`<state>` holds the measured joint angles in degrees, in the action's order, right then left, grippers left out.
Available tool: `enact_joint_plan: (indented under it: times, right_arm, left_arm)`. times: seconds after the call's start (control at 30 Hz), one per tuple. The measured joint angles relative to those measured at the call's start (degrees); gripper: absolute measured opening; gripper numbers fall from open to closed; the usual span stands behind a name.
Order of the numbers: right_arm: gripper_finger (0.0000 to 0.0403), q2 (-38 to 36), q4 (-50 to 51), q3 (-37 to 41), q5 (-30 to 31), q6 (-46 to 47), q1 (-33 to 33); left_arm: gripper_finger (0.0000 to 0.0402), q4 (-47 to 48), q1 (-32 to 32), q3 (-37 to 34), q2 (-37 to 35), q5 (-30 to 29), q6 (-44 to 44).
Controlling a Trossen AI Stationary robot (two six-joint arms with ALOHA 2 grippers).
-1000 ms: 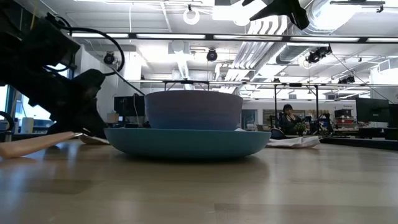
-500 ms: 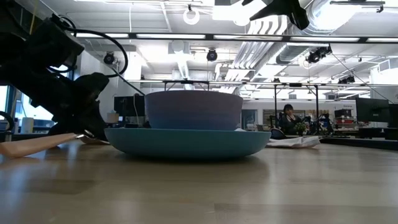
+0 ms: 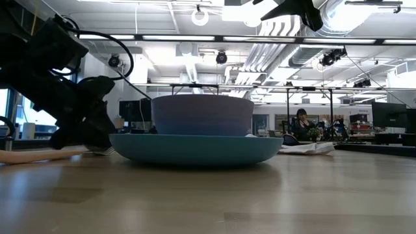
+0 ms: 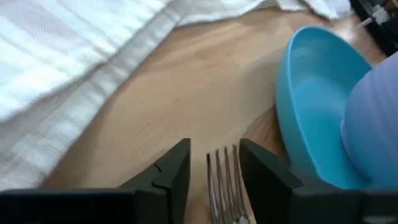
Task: Set table place
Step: Put the orange fork to the left of the blue plate
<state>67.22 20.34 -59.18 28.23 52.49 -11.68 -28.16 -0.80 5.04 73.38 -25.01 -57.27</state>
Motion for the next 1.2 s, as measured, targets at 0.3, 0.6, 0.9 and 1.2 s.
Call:
enact_joint_plan:
  times: [0.3,0.6,0.9,1.2]
  right_arm:
    - [0.0144,0.0,0.0,0.0,-2.4,-0.5,0.0]
    - [0.0144,0.0,0.2,0.0,-4.3,-2.1,0.0]
    - [0.0144,-0.1,0.2,0.0,-4.4,-5.0,0.0]
    - [0.0144,-0.1,0.1,0.0,-4.5,-7.6,0.0]
  left_arm:
    - [0.0119,6.5,0.1,0.6,-8.5,5.5,0.4]
    - [0.0013,61.5,0.1,22.3,-22.0,16.5,1.8]
    - [0.0001,87.9,9.8,35.0,-18.6,20.1,-10.4]
    - [0.0,84.8,23.5,33.8,-7.0,24.1,-24.3]
